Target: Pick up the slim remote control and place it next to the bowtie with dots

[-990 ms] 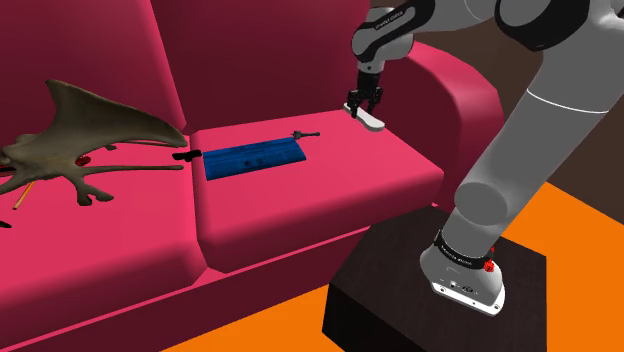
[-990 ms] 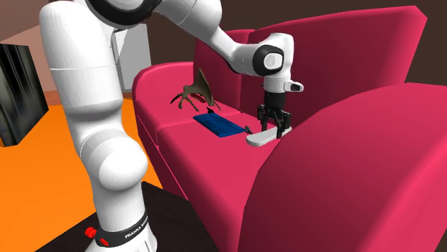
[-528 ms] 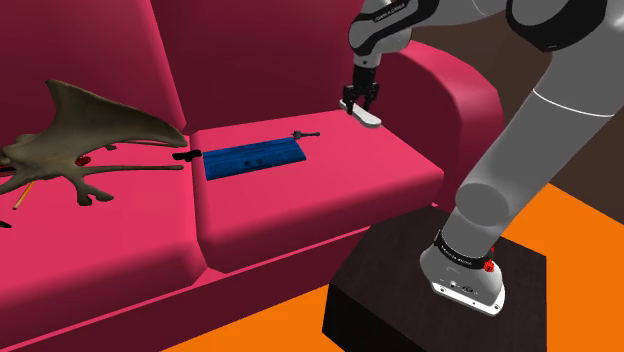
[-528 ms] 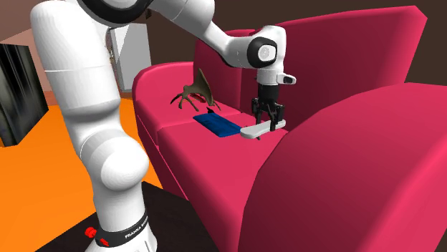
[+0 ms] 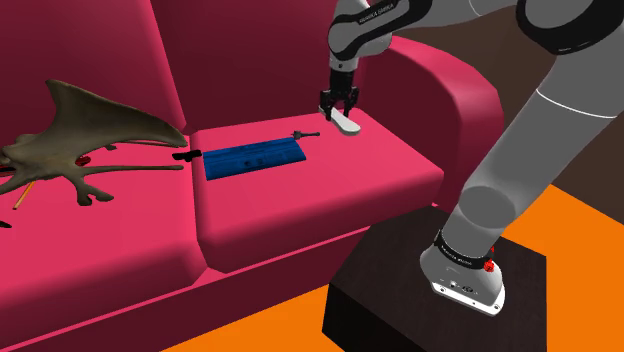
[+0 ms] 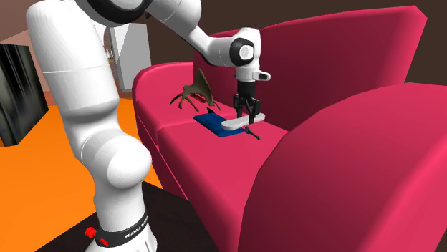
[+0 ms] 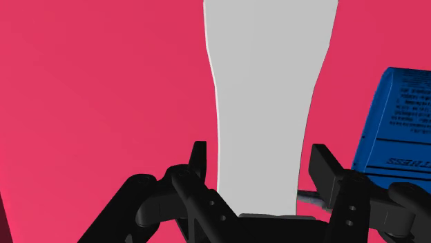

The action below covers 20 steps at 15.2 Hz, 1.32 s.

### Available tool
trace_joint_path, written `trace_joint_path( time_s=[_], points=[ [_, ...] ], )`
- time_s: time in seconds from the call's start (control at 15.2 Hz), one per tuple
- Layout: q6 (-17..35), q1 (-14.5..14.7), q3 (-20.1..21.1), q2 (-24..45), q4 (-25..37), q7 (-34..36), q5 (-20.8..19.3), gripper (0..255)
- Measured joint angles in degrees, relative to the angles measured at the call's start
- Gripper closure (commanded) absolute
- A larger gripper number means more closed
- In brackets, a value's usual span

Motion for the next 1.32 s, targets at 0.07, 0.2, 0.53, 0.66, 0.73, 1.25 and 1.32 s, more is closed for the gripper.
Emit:
trace_joint_path(
  time_s=[0.07, 0.2, 0.53, 0.66, 0.73, 1.25, 1.32],
  points=[
    [0.11, 0.71, 0.86, -0.37, -0.49, 1.53, 0.05, 255],
    [-0.29, 2.02, 2.45, -0.02, 0.3, 4.38, 0.21, 255],
    [-0.41, 5.21, 6.16, 2.58, 3.11, 11.06, 0.58, 255],
    [-0.58, 6.52, 7.62, 3.45, 4.18, 13.86, 0.57, 255],
    [-0.48, 7.17, 8.32, 4.24, 4.9, 15.23, 0.55, 255],
    [-2.08, 12.48, 13.37, 10.86, 13.19, 25.95, -0.4, 255],
    [-2.58, 13.11, 13.86, 11.9, 14.73, 27.18, -0.63, 255]
  ],
)
